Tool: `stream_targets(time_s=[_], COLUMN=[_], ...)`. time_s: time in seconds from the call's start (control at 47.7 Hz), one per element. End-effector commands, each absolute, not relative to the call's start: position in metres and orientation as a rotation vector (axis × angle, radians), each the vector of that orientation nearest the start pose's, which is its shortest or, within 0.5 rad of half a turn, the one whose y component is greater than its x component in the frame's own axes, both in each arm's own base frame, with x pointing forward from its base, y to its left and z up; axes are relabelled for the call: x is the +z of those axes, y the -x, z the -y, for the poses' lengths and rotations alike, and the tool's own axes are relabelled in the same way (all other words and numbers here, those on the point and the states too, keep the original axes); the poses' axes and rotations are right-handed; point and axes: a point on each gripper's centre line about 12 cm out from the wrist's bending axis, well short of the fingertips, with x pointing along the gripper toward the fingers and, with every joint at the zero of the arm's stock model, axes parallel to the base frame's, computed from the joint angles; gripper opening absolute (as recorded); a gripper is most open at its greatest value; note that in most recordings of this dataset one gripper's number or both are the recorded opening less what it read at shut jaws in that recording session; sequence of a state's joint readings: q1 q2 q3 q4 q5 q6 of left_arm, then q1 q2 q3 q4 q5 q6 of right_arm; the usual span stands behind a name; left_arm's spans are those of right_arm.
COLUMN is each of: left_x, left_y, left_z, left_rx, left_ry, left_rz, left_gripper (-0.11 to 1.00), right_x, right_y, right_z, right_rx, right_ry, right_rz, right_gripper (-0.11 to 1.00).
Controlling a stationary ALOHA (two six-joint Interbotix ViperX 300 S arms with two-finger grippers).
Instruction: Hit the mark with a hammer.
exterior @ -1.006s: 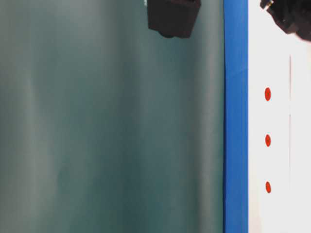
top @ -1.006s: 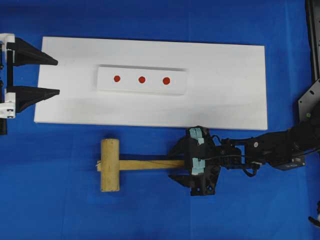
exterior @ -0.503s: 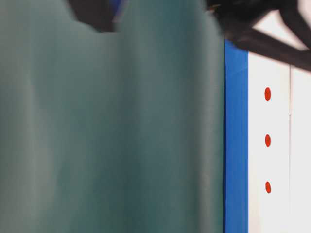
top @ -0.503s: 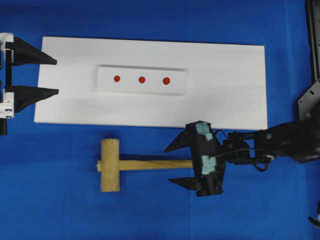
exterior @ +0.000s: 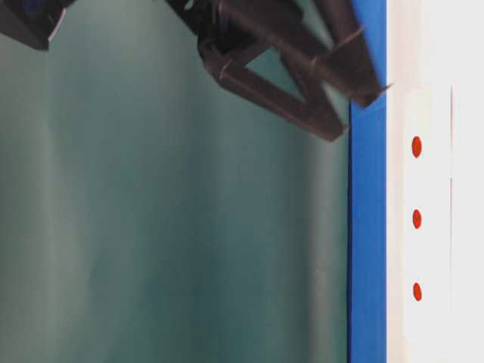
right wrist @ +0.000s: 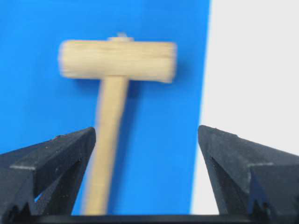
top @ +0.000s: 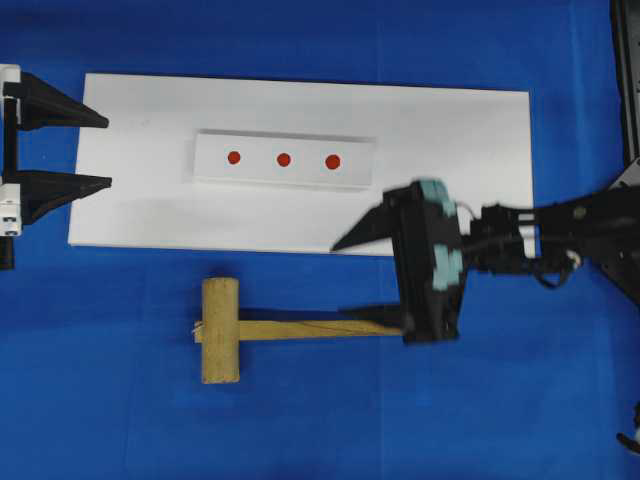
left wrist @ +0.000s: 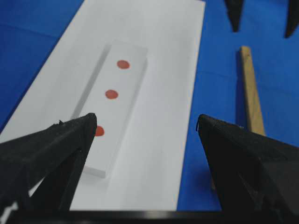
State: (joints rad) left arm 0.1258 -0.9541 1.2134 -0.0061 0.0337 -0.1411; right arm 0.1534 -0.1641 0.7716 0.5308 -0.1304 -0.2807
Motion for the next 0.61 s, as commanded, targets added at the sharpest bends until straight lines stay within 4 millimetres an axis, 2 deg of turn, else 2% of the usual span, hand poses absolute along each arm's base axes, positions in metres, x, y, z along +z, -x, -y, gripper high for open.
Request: stream_targets(time_s=[0.0, 0.147, 0.272, 0.461, 0.587], left_x=[0.242, 0.240, 0.238, 0.238, 0.246], left_y=[-0.193, -0.193, -0.192, -0.190, -0.187], left_z=[-0.025, -0.025, -0.024, -0.023, -0.017], left_rx=[0.147, 0.147, 0.146, 0.137, 0.099], left_ry=[0.164, 0.156, 0.148, 0.128, 0.091], left_rz=[-0.274, -0.291, -0.316, -0.321, -0.288], left_gripper=[0.85, 0.85, 0.85, 0.85, 0.85], right_x=[0.220, 0.227, 0.231, 0.242, 0.257], right_y=[-0.355, -0.349, -0.345, -0.336, -0.316], right_z=[-0.027, 0.014, 0.035, 0.039, 0.035], right_rx=[-0.012, -0.092, -0.135, -0.127, -0.109], right_ry=[-0.171, -0.123, -0.104, -0.101, -0.104], right_rz=[-0.462, -0.464, -0.470, -0.471, -0.444], right_gripper=[0.82, 0.82, 0.82, 0.82, 0.82])
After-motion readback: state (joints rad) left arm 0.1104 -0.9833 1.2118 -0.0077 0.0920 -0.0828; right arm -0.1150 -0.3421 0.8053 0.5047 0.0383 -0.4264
